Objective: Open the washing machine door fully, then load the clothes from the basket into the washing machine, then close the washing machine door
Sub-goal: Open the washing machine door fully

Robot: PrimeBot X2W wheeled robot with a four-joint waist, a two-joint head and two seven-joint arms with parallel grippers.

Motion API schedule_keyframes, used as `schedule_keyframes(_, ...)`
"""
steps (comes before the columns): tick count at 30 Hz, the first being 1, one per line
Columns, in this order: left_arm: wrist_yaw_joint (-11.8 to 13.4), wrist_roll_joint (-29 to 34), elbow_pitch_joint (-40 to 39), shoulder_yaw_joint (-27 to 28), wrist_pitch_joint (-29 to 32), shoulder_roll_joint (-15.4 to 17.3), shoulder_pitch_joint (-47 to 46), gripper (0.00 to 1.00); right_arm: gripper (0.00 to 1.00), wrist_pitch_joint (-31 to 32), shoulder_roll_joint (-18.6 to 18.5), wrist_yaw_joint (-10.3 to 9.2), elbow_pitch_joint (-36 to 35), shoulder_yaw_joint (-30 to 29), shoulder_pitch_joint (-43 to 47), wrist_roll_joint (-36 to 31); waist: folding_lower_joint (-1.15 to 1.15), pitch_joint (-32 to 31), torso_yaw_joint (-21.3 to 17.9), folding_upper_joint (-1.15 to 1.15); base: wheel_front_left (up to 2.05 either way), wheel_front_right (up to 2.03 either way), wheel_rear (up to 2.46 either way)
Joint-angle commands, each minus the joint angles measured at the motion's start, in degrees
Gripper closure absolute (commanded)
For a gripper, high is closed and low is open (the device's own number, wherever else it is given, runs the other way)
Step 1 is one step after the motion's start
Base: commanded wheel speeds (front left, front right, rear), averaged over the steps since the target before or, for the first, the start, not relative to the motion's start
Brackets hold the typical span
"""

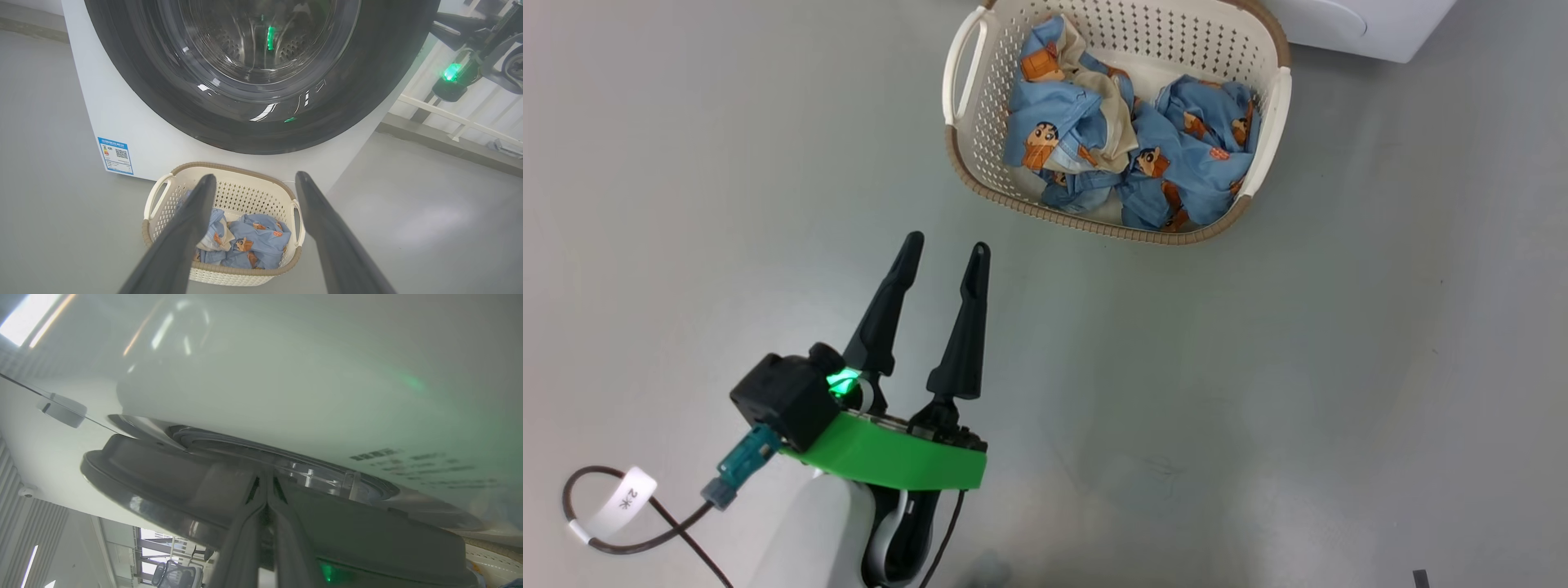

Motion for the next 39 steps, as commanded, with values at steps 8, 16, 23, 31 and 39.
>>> schedule_keyframes(8, 0.0, -1.1, -1.8, 0.5, -0.4, 0.9, -1.1, 0.00, 1.00, 0.8, 1.4, 0.33, -0.9, 0.6, -2.4, -1.8, 0.00, 0.4, 0.6, 0.00, 0.00, 0.00, 0.00)
schedule_keyframes(16, 0.0, -1.7, -1.9, 0.1, -0.4, 0.9, -1.2, 0.00, 1.00, 1.5, 2.0, 0.33, -1.1, 1.6, -1.7, -2.9, 0.00, 0.3, 1.1, 0.00, 0.00, 0.00, 0.00)
schedule_keyframes(23, 0.0, -1.6, -1.7, 0.5, -0.4, 0.9, -0.9, 0.00, 1.00, 3.2, 3.0, 0.33, -1.3, 2.9, 0.1, -3.1, 0.00, -0.7, 1.0, 0.00, 0.00, 0.00, 0.00)
schedule_keyframes(31, 0.0, -0.8, -1.4, 1.2, -0.4, 0.9, -0.2, 0.00, 1.00, 4.6, 4.2, 0.33, -2.3, 4.0, 3.8, -2.7, 0.00, -3.2, 0.3, 0.00, 0.00, 0.00, 0.00)
schedule_keyframes(39, 0.0, 0.3, -1.0, 1.9, -0.4, 0.9, 1.1, 0.00, 1.00, 6.3, 5.2, 0.33, -3.2, 5.5, 7.8, -2.5, 0.00, -6.2, -0.6, 0.00, 0.00, 0.00, 0.00)
